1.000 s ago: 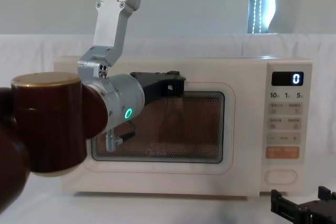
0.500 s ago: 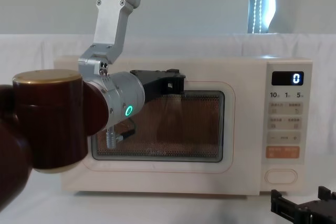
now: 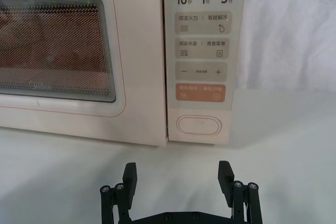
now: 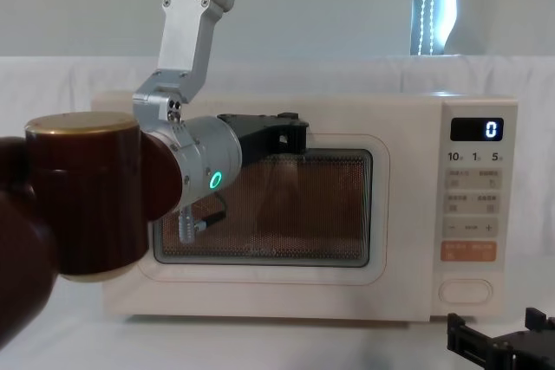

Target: Press the button to open the microwave door with one hand; close the microwave door with the other hand.

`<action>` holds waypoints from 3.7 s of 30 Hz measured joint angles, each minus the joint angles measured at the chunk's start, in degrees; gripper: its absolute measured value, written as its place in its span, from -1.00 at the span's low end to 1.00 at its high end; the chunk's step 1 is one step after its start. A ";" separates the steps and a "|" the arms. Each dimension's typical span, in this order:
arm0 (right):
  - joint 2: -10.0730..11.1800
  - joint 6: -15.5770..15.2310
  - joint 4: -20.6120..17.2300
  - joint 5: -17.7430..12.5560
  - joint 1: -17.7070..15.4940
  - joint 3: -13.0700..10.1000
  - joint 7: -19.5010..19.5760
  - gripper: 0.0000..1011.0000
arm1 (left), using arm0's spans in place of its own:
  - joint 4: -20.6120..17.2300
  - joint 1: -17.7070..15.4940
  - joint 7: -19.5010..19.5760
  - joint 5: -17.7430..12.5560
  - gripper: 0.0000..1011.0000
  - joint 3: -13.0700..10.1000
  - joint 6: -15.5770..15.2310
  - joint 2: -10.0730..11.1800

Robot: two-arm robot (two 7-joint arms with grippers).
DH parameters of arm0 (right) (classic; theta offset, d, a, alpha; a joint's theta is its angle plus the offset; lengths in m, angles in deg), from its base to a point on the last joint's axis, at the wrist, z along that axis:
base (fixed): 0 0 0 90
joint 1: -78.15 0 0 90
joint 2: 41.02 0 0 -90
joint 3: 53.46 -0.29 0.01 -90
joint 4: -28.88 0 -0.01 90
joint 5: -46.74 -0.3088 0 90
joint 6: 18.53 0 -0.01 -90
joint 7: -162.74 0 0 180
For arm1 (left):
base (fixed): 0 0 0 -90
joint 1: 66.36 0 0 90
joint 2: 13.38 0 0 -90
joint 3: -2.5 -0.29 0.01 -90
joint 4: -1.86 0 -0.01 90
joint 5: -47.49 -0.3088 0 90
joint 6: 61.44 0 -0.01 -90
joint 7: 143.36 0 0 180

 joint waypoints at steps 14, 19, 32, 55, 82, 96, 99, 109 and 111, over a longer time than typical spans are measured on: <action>0.00 0.00 0.00 0.00 0.00 0.00 0.00 0.98 | 0.68 -0.51 -0.10 0.02 -1.00 0.15 -0.12 -0.43; 0.00 0.00 0.00 0.00 0.00 0.00 0.00 0.98 | 0.85 -0.58 -0.10 0.05 -1.00 0.18 -0.12 -0.48; 0.00 0.00 0.00 0.00 0.00 0.00 0.00 0.98 | 1.57 -0.93 -0.12 0.09 -1.00 0.24 -0.03 -0.63; 0.00 0.00 0.00 0.00 0.00 0.00 0.00 0.98 | 1.58 -0.56 -0.19 0.26 -1.00 0.58 0.39 -0.71; 0.00 0.00 0.00 0.00 0.00 0.00 0.00 0.98 | -19.27 16.27 -0.84 6.12 -1.00 5.13 -6.16 4.81; 0.00 0.00 0.00 0.00 0.00 0.00 0.00 0.98 | -27.94 27.19 -1.91 9.43 -1.00 8.39 -6.77 8.71; 0.00 0.00 0.00 0.00 0.00 0.00 0.00 0.98 | -28.94 29.23 -2.50 9.74 -1.00 9.08 -6.37 9.18; 0.00 0.00 0.00 0.00 0.00 0.00 0.00 0.98 | -30.71 34.73 -3.70 10.64 -1.00 10.85 -5.35 9.89; 0.00 0.00 0.00 -0.01 0.00 0.00 0.00 0.98 | -30.79 35.01 -3.78 10.79 -1.00 11.03 -5.32 9.90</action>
